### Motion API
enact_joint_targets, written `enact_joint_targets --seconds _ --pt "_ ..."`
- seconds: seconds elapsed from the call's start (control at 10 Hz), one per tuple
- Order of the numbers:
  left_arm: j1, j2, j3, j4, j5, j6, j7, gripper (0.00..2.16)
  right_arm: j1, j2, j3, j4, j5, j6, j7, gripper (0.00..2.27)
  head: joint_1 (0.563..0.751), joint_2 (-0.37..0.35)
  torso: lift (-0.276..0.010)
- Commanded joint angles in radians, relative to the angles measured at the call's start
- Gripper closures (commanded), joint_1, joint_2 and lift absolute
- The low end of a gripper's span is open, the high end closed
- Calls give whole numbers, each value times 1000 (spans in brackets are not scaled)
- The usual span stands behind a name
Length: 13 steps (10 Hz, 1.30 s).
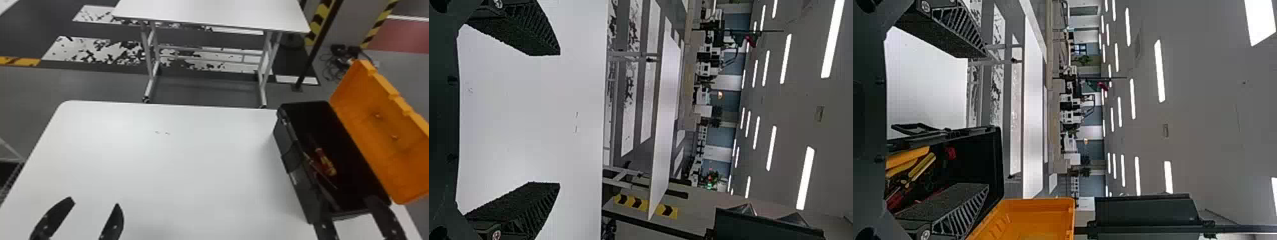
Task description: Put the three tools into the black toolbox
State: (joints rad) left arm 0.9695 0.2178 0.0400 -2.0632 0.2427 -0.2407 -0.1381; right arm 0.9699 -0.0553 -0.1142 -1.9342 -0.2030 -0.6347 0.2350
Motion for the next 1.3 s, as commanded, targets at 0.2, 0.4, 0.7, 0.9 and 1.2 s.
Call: enact_joint_targets --seconds 0.2,0.4,0.7,0.9,1.2 --pt "0 0 -3 8 -2 -15 2 63 4 0 2 1 4 -7 -6 73 695 -63 -51" --pt "0 0 -3 12 -2 -18 2 63 6 0 2 8 2 -16 -6 73 695 -62 -51" --pt "0 0 -3 14 -3 -30 0 63 13 0 1 11 2 -47 -6 73 695 -62 -51" --pt "0 0 -5 15 -3 -30 0 63 18 0 1 24 -10 -115 -6 83 695 -67 -51" --pt "0 0 -8 23 -3 -42 -1 63 23 0 1 26 -12 -133 -6 83 695 -78 -51"
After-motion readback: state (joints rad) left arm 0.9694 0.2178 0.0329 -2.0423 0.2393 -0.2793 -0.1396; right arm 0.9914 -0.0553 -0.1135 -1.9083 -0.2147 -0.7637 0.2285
